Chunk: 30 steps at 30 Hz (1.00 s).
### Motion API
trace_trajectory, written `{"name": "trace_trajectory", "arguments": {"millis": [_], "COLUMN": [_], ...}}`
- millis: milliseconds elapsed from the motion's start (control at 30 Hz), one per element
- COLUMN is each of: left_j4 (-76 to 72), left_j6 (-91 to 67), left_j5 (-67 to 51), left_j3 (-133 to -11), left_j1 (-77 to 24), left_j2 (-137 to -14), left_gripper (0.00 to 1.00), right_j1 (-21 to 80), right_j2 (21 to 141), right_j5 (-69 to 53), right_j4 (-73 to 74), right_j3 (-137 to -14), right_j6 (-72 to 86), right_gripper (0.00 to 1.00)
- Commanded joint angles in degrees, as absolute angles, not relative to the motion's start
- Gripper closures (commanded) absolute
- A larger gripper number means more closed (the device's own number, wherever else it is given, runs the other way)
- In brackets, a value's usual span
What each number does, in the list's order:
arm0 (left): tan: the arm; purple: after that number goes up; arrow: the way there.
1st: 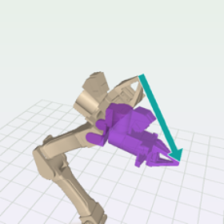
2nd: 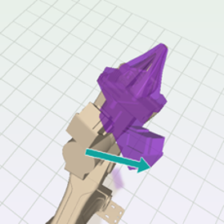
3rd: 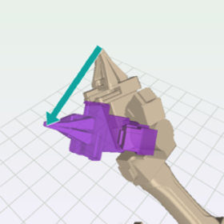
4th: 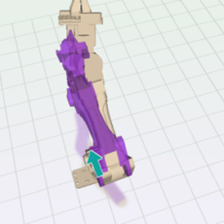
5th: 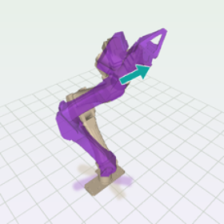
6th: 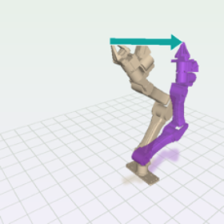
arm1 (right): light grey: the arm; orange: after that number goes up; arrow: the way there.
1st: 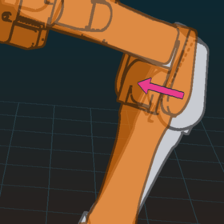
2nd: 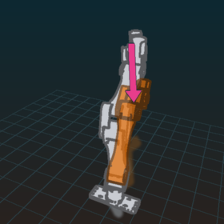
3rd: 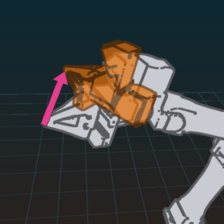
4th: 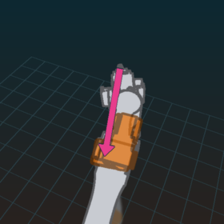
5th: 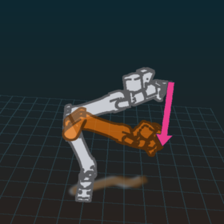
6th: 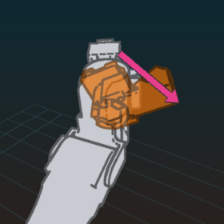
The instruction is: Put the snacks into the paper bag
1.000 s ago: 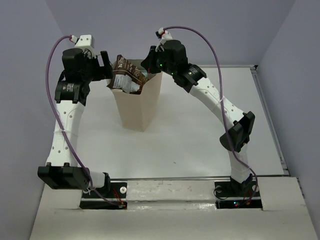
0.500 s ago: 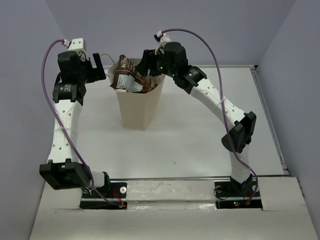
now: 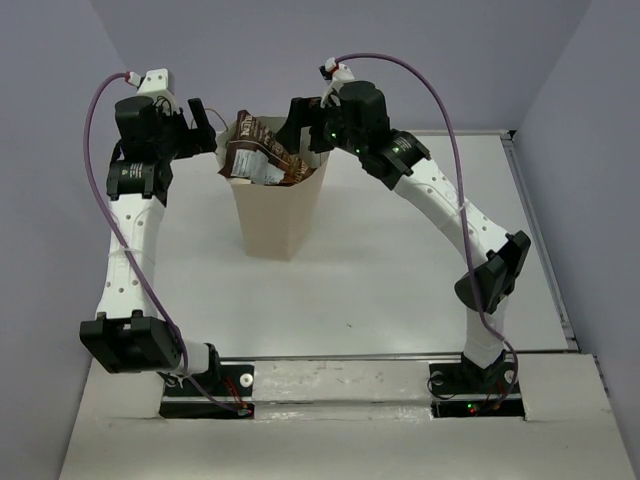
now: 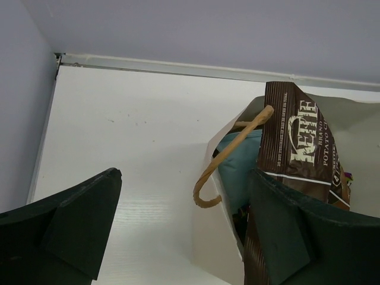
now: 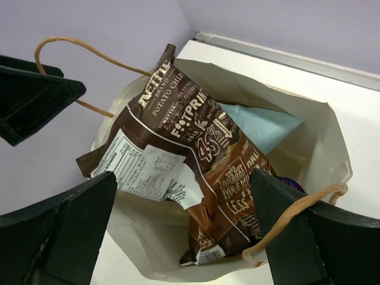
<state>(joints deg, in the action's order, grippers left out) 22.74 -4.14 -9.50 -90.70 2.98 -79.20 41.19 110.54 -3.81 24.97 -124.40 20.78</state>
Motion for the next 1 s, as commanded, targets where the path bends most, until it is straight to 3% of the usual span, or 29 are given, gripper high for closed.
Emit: {"name": "trace_trajectory", "arguments": {"millis": [0,667,967], "left_j4": [19.86,19.16,23.11], "left_j6": [-4.66,-3.78,-4.39], "left_j5": [-10.64,-9.67,-9.75], "left_j3": [-93.60,-93.87,-99.48], "left_j1": [2.81,2.72,3.25], "left_j2": [-79.45,-80.95,-79.72], "left_gripper": [0.01,0.01,0.01], "right_j1": [40.96,40.96,40.96], "right_j2": [106.26,103.80,95.28], "right_j5": [-0.45,6.50,6.59], "right_j4": [27.32,39.11,41.83], "right_j3": [-124.72,-127.09,-125.86], "right_j6": [20.57,26.02,24.00], "right_gripper": [0.00,0.00,0.00]}}
